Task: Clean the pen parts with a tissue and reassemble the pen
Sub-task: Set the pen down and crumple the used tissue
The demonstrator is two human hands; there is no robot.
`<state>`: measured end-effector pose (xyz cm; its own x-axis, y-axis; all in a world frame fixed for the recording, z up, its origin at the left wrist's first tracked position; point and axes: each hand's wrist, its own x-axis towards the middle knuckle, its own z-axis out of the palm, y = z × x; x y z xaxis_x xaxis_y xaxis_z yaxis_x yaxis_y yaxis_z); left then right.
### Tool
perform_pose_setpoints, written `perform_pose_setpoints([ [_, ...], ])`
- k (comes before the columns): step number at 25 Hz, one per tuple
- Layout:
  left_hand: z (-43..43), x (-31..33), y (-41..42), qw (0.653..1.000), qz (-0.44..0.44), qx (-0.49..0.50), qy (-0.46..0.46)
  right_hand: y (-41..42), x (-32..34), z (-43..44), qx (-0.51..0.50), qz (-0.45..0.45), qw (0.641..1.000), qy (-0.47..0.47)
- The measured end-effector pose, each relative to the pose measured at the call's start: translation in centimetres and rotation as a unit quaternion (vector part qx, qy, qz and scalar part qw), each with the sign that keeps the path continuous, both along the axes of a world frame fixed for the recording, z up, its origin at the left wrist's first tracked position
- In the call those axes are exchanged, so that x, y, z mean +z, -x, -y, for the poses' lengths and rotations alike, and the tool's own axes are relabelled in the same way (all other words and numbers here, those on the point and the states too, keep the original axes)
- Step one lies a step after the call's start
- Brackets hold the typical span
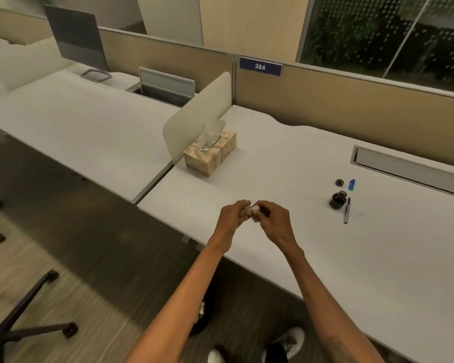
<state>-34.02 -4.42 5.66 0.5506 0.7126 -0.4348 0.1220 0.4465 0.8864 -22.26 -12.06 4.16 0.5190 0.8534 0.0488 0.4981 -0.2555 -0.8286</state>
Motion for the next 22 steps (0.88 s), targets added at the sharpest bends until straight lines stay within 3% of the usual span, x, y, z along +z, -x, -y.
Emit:
perform_pose_setpoints([
  [9,-2.2,-4.2,11.9,0.990,-0.085,0.109,0.023,10.7,-3.4,-4.1,0.075,-0.084,0.986,0.119],
  [17,-2.0,-10.2,23.7,0.964,-0.163,0.191,0.092,18.1,-9.9,-5.5,0.188,-0.023,0.951,0.245],
  [22,-1.9,-12.1,28.5,0.944,-0.176,0.252,0.118,21.3,-13.0,-4.9,0.194,-0.008,0.929,0.314],
])
